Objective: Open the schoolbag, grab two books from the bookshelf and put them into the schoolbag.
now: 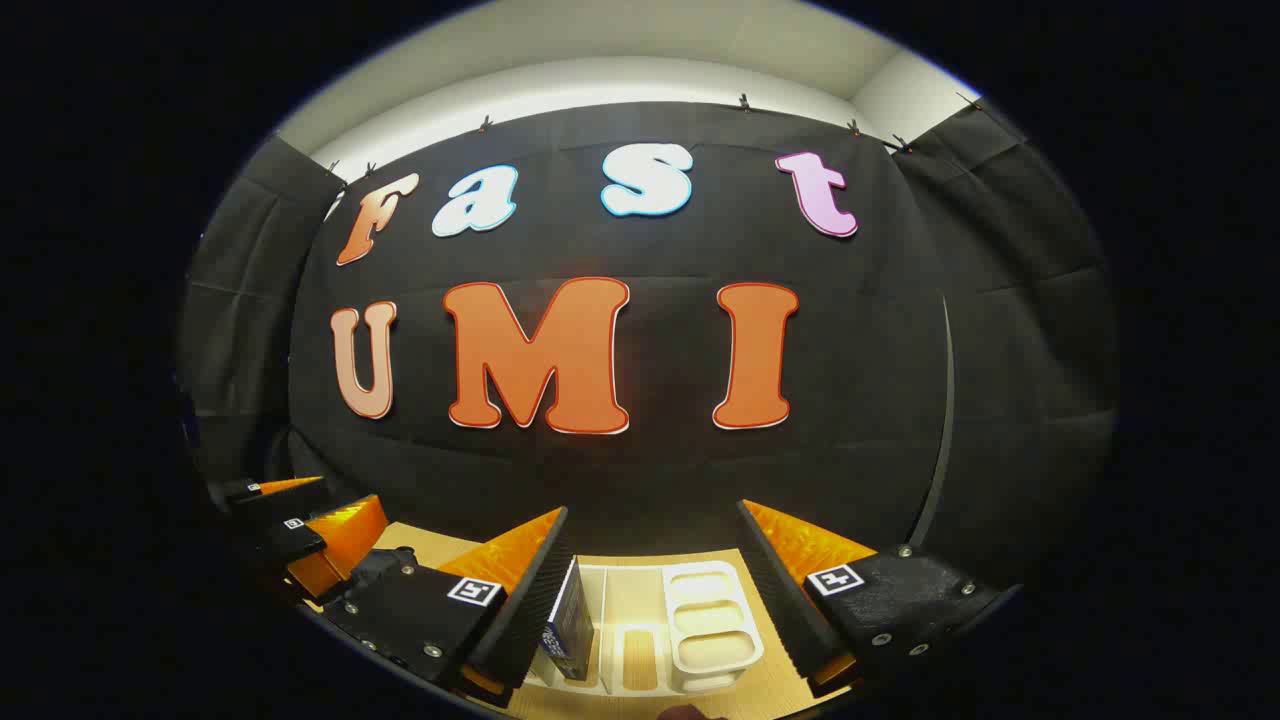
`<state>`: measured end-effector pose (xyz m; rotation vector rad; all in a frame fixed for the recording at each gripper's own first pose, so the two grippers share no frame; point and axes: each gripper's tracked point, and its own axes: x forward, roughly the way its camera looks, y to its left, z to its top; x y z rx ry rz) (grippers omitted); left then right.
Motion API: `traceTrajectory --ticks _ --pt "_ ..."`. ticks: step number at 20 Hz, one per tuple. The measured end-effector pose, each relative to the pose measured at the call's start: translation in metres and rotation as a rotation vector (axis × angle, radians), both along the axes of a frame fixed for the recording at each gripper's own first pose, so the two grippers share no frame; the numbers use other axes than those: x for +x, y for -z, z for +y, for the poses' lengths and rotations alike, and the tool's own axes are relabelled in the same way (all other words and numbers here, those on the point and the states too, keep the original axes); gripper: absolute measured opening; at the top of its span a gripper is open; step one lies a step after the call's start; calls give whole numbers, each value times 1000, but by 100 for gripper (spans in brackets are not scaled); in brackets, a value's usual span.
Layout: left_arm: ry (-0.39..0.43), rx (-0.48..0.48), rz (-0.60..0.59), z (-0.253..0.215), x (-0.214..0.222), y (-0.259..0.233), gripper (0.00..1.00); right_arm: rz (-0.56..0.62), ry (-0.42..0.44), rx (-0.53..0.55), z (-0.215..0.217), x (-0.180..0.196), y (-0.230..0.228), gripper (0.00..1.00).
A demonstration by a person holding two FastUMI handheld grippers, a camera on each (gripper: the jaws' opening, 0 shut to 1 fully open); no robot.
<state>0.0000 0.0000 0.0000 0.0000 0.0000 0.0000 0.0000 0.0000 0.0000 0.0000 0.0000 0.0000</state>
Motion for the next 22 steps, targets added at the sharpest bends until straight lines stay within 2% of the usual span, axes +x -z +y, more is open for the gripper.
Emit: traceTrajectory --ticks 4,10,22 --pt "-3 10 -2 1 -2 -1 95 17 -6 39 1 2 3 95" --pt "-8 18 8 2 0 2 95 10 1 3 2 1 6 95" --pt "-3 47 20 -1 -3 5 95 18 -6 -3 3 -1 10 95"
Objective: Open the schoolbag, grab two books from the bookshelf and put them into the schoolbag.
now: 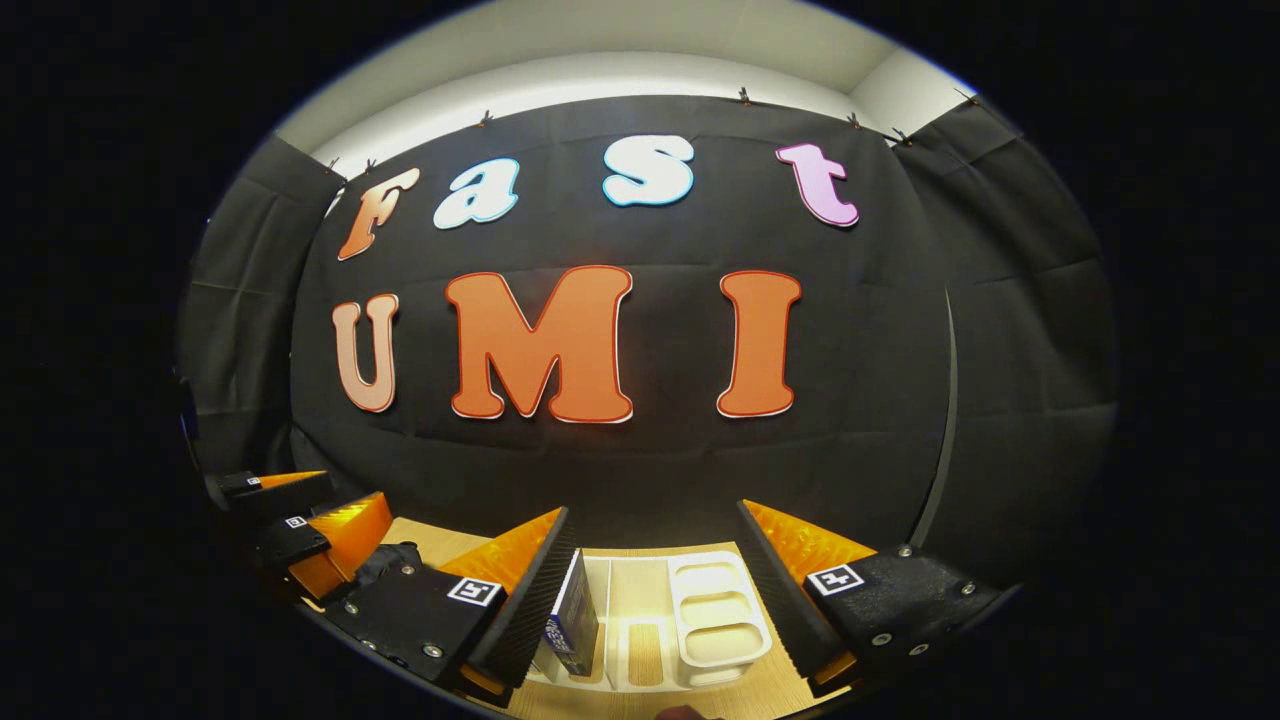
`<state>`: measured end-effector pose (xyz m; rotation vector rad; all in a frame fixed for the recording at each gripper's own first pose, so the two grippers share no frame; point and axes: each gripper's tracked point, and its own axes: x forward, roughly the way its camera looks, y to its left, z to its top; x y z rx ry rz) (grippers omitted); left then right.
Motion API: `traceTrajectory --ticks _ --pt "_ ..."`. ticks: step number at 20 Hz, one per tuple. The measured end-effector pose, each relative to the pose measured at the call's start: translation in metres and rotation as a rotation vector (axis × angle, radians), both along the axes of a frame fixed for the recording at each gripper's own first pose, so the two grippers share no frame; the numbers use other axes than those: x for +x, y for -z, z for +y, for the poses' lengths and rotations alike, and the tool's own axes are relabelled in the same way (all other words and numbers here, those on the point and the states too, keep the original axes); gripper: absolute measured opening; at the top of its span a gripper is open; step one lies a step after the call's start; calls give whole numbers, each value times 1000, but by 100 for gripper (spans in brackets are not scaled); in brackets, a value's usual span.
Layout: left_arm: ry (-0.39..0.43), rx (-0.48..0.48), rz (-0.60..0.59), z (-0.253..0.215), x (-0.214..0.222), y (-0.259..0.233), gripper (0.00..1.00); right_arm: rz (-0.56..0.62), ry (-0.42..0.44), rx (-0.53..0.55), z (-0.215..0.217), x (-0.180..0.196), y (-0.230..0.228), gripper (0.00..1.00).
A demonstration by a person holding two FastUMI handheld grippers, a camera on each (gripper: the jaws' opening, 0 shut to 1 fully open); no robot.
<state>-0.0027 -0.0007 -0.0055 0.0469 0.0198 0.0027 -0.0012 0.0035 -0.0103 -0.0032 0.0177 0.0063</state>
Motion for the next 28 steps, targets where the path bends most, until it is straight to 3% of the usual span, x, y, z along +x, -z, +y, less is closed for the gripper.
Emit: traceTrajectory --ticks 16,23,28 --pt "-68 78 -4 27 -4 1 95 1 9 6 -3 1 6 95" --pt "-101 214 72 49 -5 35 96 30 17 9 -11 -1 22 95" --pt "-135 375 180 73 -13 82 96 76 55 -3 -33 -2 43 95"
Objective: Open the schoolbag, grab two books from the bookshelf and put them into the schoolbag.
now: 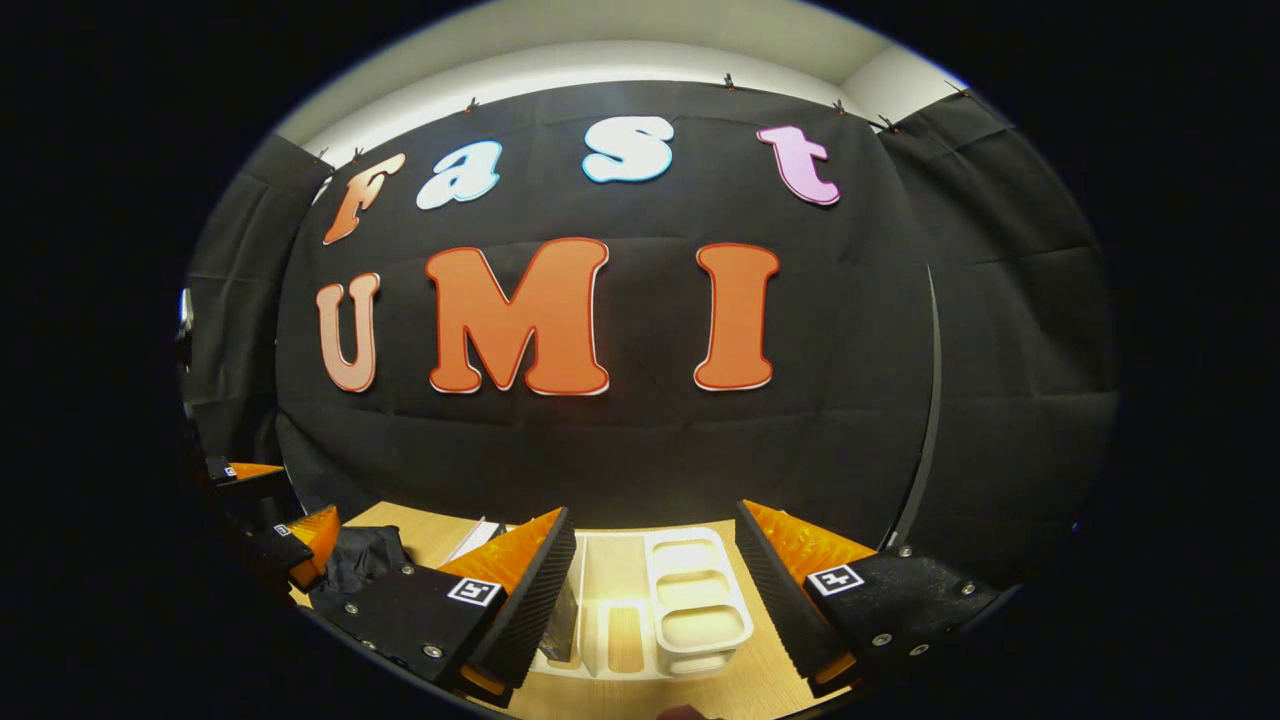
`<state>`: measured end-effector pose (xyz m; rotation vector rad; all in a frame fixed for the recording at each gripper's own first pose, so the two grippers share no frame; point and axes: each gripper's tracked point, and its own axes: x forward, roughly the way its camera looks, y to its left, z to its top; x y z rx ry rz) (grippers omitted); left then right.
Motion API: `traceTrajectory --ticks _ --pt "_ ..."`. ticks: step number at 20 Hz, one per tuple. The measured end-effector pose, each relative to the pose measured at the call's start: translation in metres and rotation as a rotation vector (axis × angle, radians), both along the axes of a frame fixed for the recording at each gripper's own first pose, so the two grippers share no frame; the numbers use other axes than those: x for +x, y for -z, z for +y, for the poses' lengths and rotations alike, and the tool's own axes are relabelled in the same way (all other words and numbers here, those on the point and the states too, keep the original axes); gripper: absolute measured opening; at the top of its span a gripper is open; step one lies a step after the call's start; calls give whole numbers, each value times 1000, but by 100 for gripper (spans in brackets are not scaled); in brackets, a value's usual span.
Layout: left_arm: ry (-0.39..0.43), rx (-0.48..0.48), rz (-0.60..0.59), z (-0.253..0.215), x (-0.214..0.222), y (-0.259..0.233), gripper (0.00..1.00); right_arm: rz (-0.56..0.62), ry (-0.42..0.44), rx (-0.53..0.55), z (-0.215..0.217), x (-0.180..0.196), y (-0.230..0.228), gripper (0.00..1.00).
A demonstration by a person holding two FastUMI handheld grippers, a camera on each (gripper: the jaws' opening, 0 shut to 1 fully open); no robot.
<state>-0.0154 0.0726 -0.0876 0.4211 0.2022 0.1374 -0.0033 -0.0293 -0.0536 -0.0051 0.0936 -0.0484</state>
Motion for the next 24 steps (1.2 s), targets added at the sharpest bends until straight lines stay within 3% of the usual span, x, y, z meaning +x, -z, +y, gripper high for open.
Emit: traceTrajectory --ticks 2,13,24 --pt "-38 85 82 11 -12 28 96 14 13 3 -10 1 7 95" --pt "-41 440 336 21 -65 151 97 43 26 -34 -51 11 29 95" --pt "-67 605 566 49 -121 250 97 38 -40 -70 -59 17 32 95"
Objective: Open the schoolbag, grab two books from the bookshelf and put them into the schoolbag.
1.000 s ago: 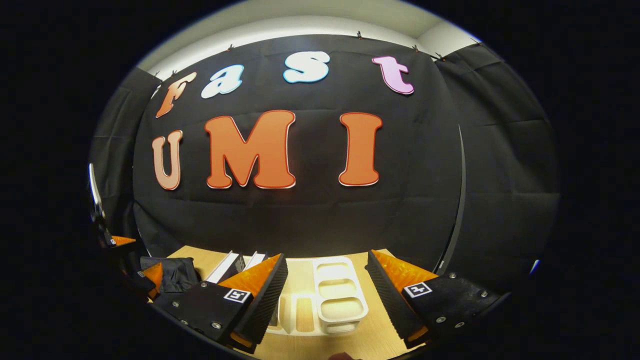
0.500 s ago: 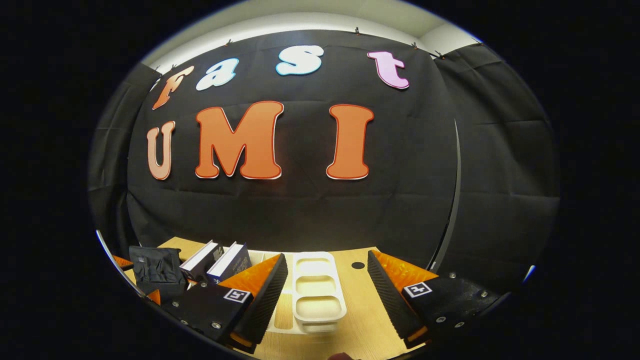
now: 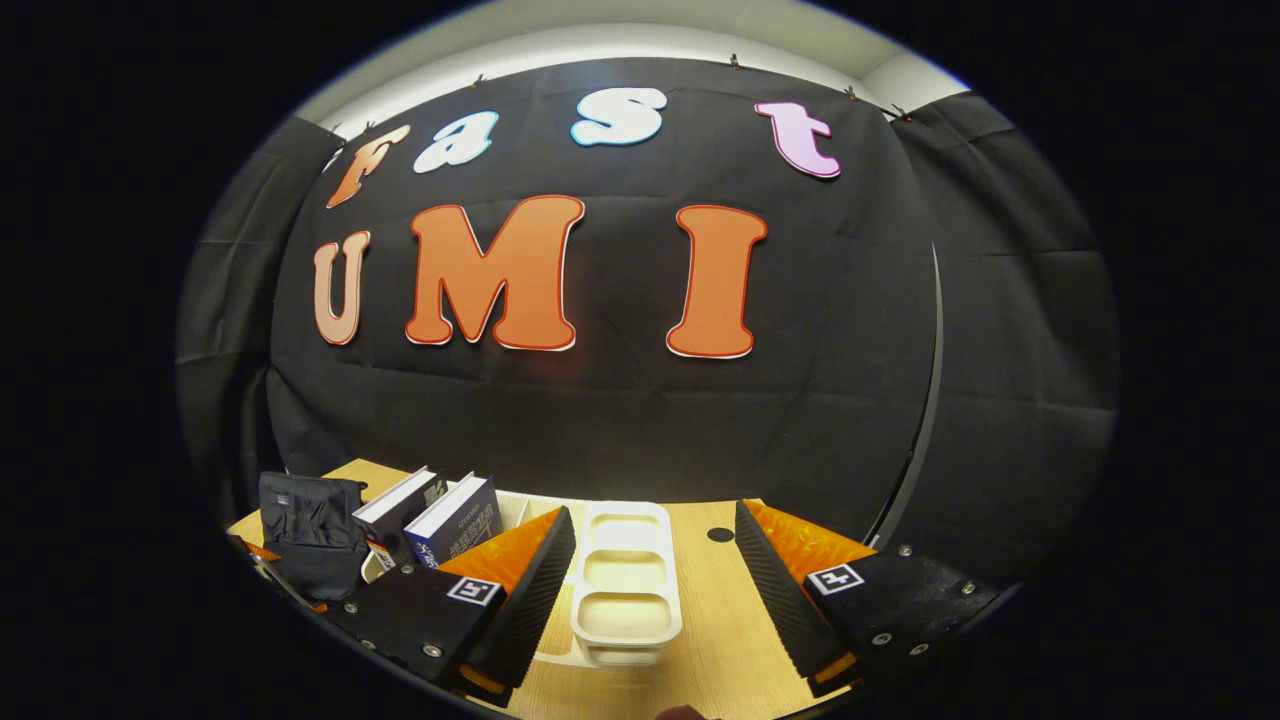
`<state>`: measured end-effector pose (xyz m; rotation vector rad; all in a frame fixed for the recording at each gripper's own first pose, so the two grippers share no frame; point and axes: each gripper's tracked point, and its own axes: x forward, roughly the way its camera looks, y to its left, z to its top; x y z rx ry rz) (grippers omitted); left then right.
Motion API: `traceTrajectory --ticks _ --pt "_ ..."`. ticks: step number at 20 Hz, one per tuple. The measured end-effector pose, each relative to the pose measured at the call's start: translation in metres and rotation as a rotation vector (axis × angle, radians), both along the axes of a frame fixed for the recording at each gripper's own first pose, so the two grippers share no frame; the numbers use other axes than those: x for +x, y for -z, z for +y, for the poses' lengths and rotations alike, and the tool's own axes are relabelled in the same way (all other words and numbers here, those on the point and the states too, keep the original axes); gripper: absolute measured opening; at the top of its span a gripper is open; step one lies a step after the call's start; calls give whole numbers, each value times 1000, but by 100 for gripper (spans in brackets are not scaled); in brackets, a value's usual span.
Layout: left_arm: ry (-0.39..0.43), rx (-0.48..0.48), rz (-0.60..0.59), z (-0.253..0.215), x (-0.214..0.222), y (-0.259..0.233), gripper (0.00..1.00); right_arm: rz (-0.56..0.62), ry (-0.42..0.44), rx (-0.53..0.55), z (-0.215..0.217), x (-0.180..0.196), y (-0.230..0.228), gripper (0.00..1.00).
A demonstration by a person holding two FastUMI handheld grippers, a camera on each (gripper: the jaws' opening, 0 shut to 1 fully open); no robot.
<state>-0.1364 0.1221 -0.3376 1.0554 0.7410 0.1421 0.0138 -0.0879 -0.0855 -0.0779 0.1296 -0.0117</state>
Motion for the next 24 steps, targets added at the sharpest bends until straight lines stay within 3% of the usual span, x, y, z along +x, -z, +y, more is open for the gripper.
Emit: traceTrajectory --ticks 4,10,14,16,17,19,20,21,23,24 --pt "-33 58 25 21 -4 8 97 -8 7 0 -4 0 -2 95" --pt "-50 126 -35 44 15 -10 96 -18 36 -14 -5 -2 -7 95" --pt "-40 100 15 53 35 3 94 -20 40 -39 2 -3 -11 95" --pt "-25 58 47 55 42 2 82 -21 44 -58 5 -5 -14 95" --pt "-17 40 46 57 46 -1 68 -25 47 -62 8 -5 -17 95" --pt "6 -4 83 59 51 -10 53 -23 52 -63 15 -3 -19 95" --pt "21 -27 99 61 54 -14 57 -17 55 -61 19 -2 -19 95" --pt "36 -45 109 61 57 -21 35 -11 55 -59 24 -2 -20 95" --pt "64 -82 115 64 66 -40 25 -5 44 -56 39 1 -25 95" --pt "73 -107 124 67 69 -49 25 -1 34 -59 46 2 -27 95"
